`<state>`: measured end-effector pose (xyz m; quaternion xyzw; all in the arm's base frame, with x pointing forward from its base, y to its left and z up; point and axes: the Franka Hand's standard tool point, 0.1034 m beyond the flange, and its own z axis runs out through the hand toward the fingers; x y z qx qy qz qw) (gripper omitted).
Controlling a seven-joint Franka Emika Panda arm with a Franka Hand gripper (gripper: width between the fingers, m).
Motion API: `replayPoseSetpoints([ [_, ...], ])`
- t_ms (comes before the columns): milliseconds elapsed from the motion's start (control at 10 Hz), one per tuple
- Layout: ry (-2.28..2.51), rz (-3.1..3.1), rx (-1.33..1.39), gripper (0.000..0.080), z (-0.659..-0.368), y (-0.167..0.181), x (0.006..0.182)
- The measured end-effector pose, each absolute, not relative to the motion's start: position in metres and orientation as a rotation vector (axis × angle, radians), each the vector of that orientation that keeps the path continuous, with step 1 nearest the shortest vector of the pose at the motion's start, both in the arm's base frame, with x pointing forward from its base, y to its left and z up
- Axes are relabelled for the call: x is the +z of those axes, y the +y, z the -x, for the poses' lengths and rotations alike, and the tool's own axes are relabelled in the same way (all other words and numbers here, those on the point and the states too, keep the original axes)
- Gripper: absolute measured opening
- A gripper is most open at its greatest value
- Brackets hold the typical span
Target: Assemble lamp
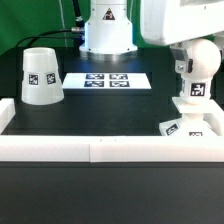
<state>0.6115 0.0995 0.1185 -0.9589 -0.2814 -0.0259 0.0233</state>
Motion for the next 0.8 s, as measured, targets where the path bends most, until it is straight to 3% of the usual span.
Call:
replayPoseSetpoints([
  [800,0.337,3.054,-0.048,0.0578,-0.6124,0.096,0.1177],
])
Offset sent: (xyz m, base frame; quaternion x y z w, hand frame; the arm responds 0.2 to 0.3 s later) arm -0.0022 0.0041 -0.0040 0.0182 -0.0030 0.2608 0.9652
